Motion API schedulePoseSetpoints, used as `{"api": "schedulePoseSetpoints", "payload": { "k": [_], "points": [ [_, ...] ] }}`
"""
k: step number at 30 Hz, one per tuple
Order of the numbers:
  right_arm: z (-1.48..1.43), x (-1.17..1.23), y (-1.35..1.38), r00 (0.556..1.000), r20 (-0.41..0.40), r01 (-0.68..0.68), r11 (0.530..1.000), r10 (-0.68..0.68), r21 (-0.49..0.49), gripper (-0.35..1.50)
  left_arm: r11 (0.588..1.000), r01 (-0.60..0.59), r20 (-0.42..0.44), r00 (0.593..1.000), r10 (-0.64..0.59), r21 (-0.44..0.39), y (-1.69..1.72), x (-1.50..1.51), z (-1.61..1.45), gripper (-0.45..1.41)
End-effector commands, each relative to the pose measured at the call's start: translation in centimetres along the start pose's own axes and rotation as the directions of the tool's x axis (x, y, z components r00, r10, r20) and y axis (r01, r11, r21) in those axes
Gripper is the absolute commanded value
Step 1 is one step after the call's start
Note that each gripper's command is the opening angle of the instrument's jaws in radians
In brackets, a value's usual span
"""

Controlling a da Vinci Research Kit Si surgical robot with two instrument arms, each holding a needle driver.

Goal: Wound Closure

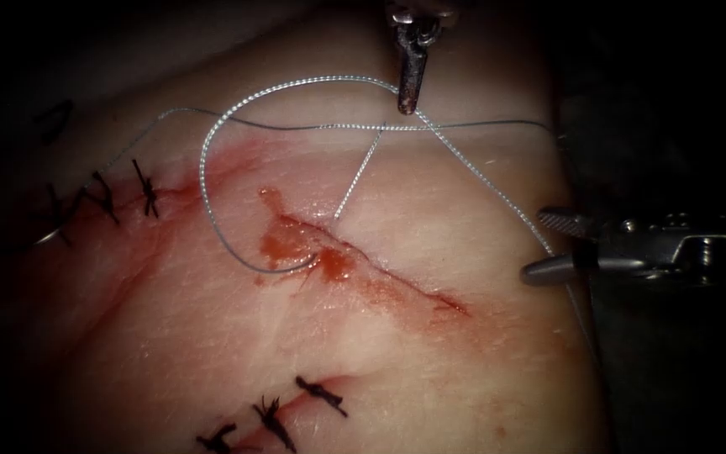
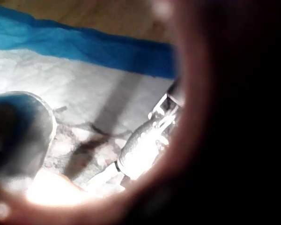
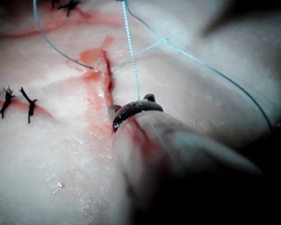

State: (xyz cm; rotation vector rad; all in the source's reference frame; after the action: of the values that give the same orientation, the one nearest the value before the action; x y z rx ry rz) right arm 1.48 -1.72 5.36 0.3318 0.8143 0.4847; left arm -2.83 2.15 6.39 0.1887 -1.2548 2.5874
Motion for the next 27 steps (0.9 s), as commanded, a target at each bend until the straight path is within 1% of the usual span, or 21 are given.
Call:
{"api": "schedulePoseSetpoints", "payload": {
  "k": [1, 4, 5, 7, 8, 9, 10, 11, 12, 13, 14, 15, 16, 17, 18, 19, 20, 21, 23, 26, 27],
  "points": [
    [0.01, 0.18, 0.09, 1.000, -0.028, 0.007, 0.999, -0.008, -0.031, 1.13, 0.999, 0.035, -0.040, 0.999, -0.034, 0.016, -0.06, -0.03, -0.02, -0.45],
    [-0.17, 0.51, 0.29, 0.994, -0.106, 0.004, 0.994, -0.016, -0.110, 1.11, 0.983, 0.180, -0.183, 0.968, -0.172, 0.028, -0.06, -0.26, -0.03, -0.45],
    [-0.26, 0.65, 0.36, 0.988, -0.151, -0.018, 0.990, -0.003, -0.140, 1.08, 0.971, 0.239, -0.254, 0.941, -0.224, 0.028, -0.06, -0.37, -0.03, -0.45],
    [-0.41, 0.85, 0.45, 0.973, -0.229, -0.056, 0.981, 0.012, -0.185, 1.18, 0.949, 0.316, -0.351, 0.890, -0.291, 0.015, -0.07, -0.51, -0.03, -0.45],
    [-0.51, 0.99, 0.49, 0.959, -0.284, -0.079, 0.975, 0.018, -0.206, 1.23, 0.931, 0.366, -0.418, 0.843, -0.339, -0.017, -0.08, -0.60, -0.04, -0.45],
    [-0.58, 1.08, 0.51, 0.945, -0.326, -0.110, 0.971, 0.036, -0.212, 1.18, 0.917, 0.395, -0.456, 0.806, -0.378, -0.061, -0.09, -0.67, -0.05, -0.45],
    [-0.64, 1.17, 0.51, 0.927, -0.371, -0.140, 0.966, 0.050, -0.218, 1.10, 0.903, 0.414, -0.486, 0.769, -0.414, -0.114, -0.09, -0.74, -0.06, -0.45],
    [-0.71, 1.27, 0.47, 0.905, -0.420, -0.167, 0.963, 0.064, -0.212, 0.96, 0.879, 0.440, -0.529, 0.709, -0.467, -0.187, -0.09, -0.85, -0.07, -0.45],
    [-0.75, 1.34, 0.43, 0.886, -0.455, -0.197, 0.961, 0.089, -0.194, 0.86, 0.867, 0.440, -0.560, 0.667, -0.491, -0.236, -0.09, -0.93, -0.07, -0.45],
    [-0.76, 1.40, 0.38, 0.862, -0.482, -0.253, 0.957, 0.157, -0.140, 0.73, 0.836, 0.457, -0.587, 0.602, -0.542, -0.303, -0.09, -0.99, -0.08, -0.45],
    [-0.76, 1.45, 0.28, 0.834, -0.493, -0.304, 0.952, 0.246, -0.039, 0.11, 0.812, 0.439, -0.617, 0.531, -0.580, -0.386, -0.09, -1.08, -0.08, -0.45],
    [-0.76, 1.46, 0.19, 0.813, -0.481, -0.335, 0.939, 0.329, 0.076, -0.35, 0.785, 0.405, -0.628, 0.472, -0.619, -0.469, -0.09, -1.15, -0.07, -0.45],
    [-0.72, 1.46, 0.09, 0.810, -0.447, -0.338, 0.925, 0.381, 0.175, -0.35, 0.754, 0.361, -0.632, 0.412, -0.657, -0.548, -0.09, -1.22, -0.06, -0.45],
    [-0.65, 1.47, -0.03, 0.824, -0.412, -0.320, 0.920, 0.389, 0.228, -0.35, 0.728, 0.269, -0.643, 0.344, -0.684, -0.630, -0.09, -1.30, -0.05, -0.45],
    [-0.58, 1.46, -0.11, 0.834, -0.399, -0.300, 0.921, 0.380, 0.248, -0.35, 0.707, 0.194, -0.647, 0.293, -0.704, -0.680, -0.09, -1.34, -0.04, -0.45],
    [-0.51, 1.45, -0.19, 0.834, -0.383, -0.308, 0.912, 0.397, 0.272, -0.35, 0.679, 0.118, -0.643, 0.237, -0.728, -0.725, -0.08, -1.37, -0.03, -0.45],
    [-0.43, 1.44, -0.25, 0.830, -0.370, -0.320, 0.900, 0.418, 0.297, -0.35, 0.672, 0.030, -0.653, 0.205, -0.729, -0.740, -0.08, -1.38, -0.03, -0.45],
    [-0.21, 1.37, -0.37, 0.813, -0.344, -0.363, 0.871, 0.469, 0.329, -0.35, 0.646, -0.164, -0.666, 0.150, -0.730, -0.745, -0.07, -1.38, 0.01, -0.45],
    [0.03, 1.27, -0.45, 0.772, -0.333, -0.446, 0.834, 0.542, 0.325, -0.35, 0.672, -0.276, -0.716, 0.094, -0.692, -0.687, -0.05, -1.31, 0.02, -0.45],
    [0.32, 1.13, -0.49, 0.770, -0.356, -0.448, 0.846, 0.530, 0.290, -0.35, 0.691, -0.289, -0.734, 0.070, -0.675, -0.663, -0.05, -1.19, 0.01, -0.45],
    [0.40, 1.10, -0.49, 0.773, -0.357, -0.445, 0.849, 0.524, 0.285, -0.35, 0.689, -0.297, -0.735, 0.073, -0.674, -0.661, -0.06, -1.14, 0.02, -0.45]
  ]
}}
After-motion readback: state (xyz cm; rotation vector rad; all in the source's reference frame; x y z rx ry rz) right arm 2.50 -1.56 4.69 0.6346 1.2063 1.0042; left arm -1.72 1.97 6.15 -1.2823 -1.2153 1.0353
